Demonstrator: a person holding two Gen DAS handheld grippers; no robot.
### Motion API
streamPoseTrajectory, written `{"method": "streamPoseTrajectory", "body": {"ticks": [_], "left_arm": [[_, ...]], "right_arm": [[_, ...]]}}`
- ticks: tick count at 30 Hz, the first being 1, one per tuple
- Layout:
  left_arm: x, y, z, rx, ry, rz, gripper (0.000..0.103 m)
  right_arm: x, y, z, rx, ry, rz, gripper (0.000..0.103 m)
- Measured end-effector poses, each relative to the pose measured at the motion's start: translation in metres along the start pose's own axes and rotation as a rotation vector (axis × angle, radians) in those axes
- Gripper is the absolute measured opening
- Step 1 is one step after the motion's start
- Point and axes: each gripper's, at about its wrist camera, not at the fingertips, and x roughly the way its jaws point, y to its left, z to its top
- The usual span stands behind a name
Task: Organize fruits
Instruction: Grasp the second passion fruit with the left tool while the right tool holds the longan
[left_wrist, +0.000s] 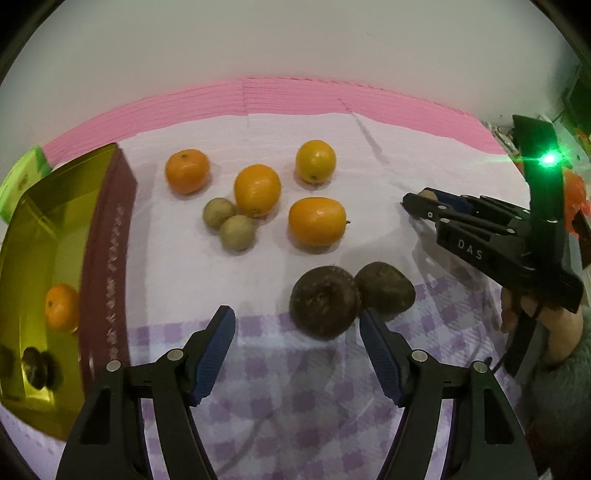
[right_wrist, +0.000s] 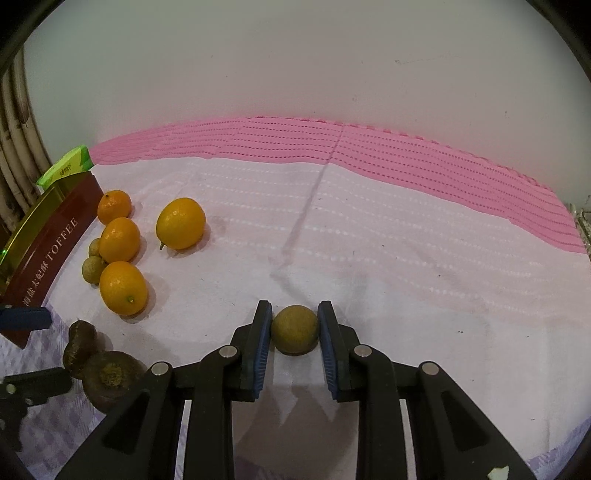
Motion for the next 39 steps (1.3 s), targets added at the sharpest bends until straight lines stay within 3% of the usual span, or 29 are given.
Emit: {"method": "streamPoseTrajectory", "body": {"ticks": [6, 15, 23, 39], "left_arm": [[0.008, -0.003, 0.009, 0.015, -0.021, -0.025, 0.067], [0.017, -0.001, 0.01, 0.014, -0.006, -0.076, 0.041], [0.01, 0.002, 0.007, 0.002, -0.016, -0.081, 0.04], [-0.041, 0.022, 0.007, -0.048, -0.089, 0.025, 0.04]], "right_arm": [[-0.001, -0.001, -0.002, 0.005, -0.001, 0.004, 0.024], [-0.002, -0.002, -0.002, 0.008, -0.001, 0.004, 0.024], [-0.002, -0.002, -0.002, 0.006, 0.0, 0.002, 0.024], [0.0, 0.001, -0.002, -0.006, 0.004, -0.007, 0.026]]}}
